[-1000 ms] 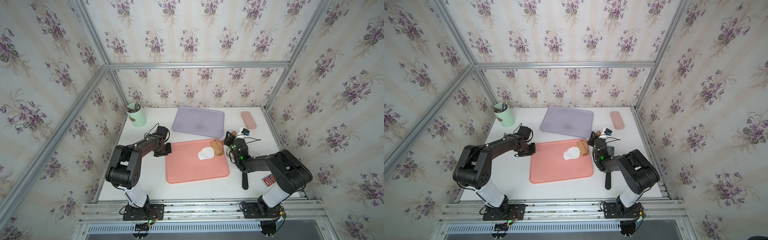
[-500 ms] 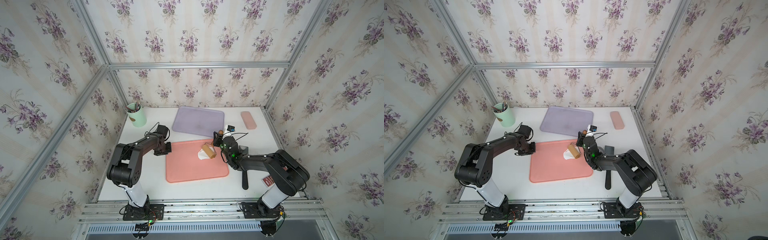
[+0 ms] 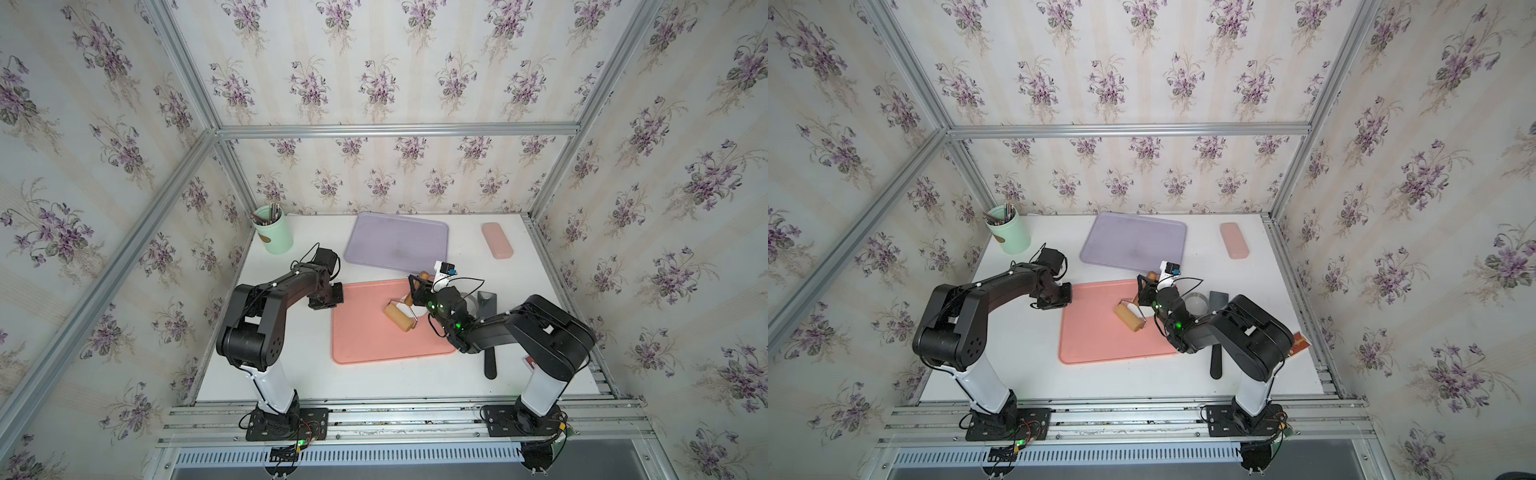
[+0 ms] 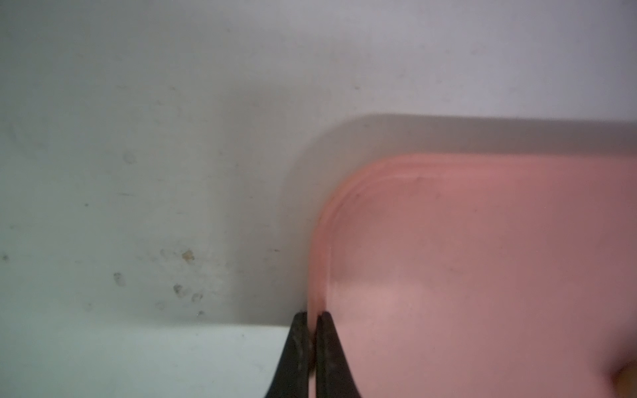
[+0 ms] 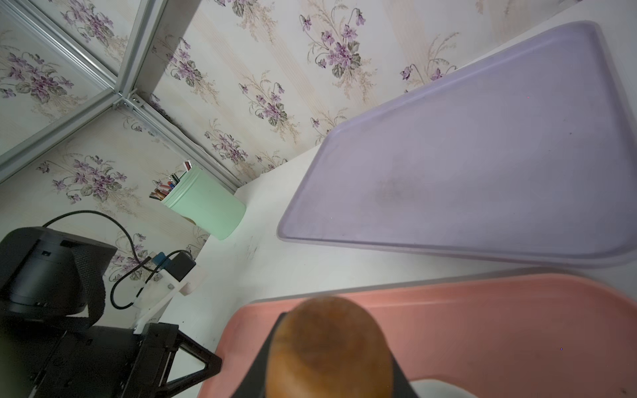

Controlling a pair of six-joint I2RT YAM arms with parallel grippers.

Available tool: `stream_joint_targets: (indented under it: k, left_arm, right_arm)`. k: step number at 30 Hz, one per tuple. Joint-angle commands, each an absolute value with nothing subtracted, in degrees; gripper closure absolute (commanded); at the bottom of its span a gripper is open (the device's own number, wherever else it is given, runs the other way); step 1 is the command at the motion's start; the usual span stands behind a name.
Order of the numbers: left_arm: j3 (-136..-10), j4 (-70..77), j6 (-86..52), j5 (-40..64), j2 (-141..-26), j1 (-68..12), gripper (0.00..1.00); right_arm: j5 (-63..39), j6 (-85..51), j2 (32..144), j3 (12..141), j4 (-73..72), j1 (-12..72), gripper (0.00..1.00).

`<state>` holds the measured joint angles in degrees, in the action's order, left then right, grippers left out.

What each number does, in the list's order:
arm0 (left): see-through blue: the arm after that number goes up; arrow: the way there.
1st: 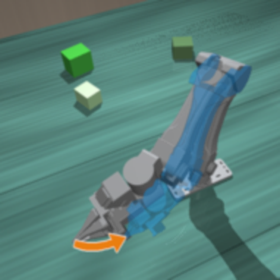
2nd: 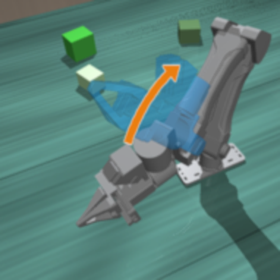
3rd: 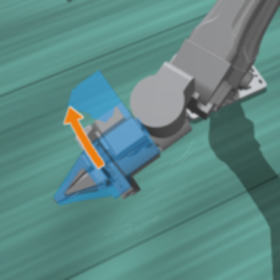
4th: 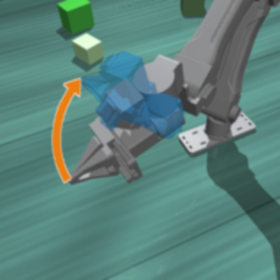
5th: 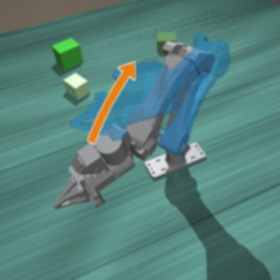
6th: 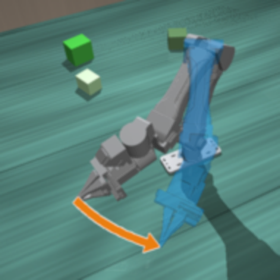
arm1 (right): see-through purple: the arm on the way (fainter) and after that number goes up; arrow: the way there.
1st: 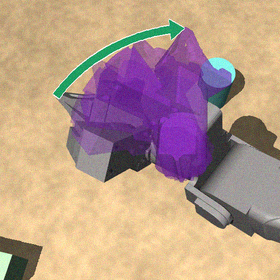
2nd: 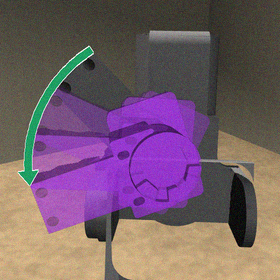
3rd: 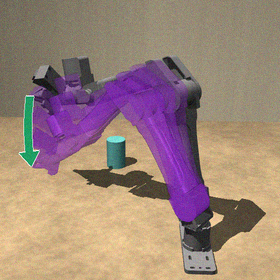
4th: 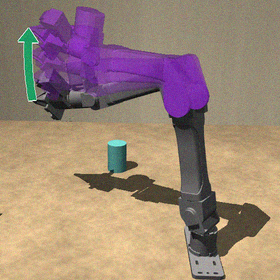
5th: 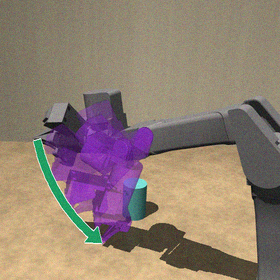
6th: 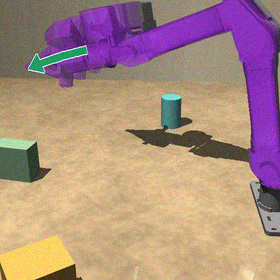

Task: Roll out the dumpling wrappers from the dough
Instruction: Flatten out the dough on the work surface.

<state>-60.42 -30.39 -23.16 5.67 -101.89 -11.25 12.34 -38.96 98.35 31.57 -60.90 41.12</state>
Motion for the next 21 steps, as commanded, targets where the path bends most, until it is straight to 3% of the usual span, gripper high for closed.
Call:
stream_joint_targets:
  k: [1, 5, 11, 17, 21]
  left_arm:
    - [-59.9, -30.6, -23.3, 3.3, -102.4, -11.2, 1.0]
    - [-59.8, -30.1, -23.3, 4.2, -102.5, -11.2, 1.0]
    - [-60.3, -29.7, -23.2, 4.9, -103.4, -11.2, 1.0]
    - [-60.5, -29.7, -23.3, 4.9, -103.5, -11.4, 1.0]
    - [-60.6, -29.9, -23.4, 4.6, -103.5, -11.4, 1.0]
  right_arm:
    - [10.2, -40.7, 92.5, 30.6, -56.9, 37.0, 1.0]
    - [10.0, -36.0, 90.0, 30.3, -52.3, 32.6, 1.0]
    - [8.1, -32.1, 98.3, 28.8, -57.5, 31.9, 1.0]
    - [13.6, -32.7, 105.8, 29.9, -59.3, 39.9, 1.0]
    - [14.0, -36.1, 104.6, 30.5, -61.0, 41.7, 1.0]
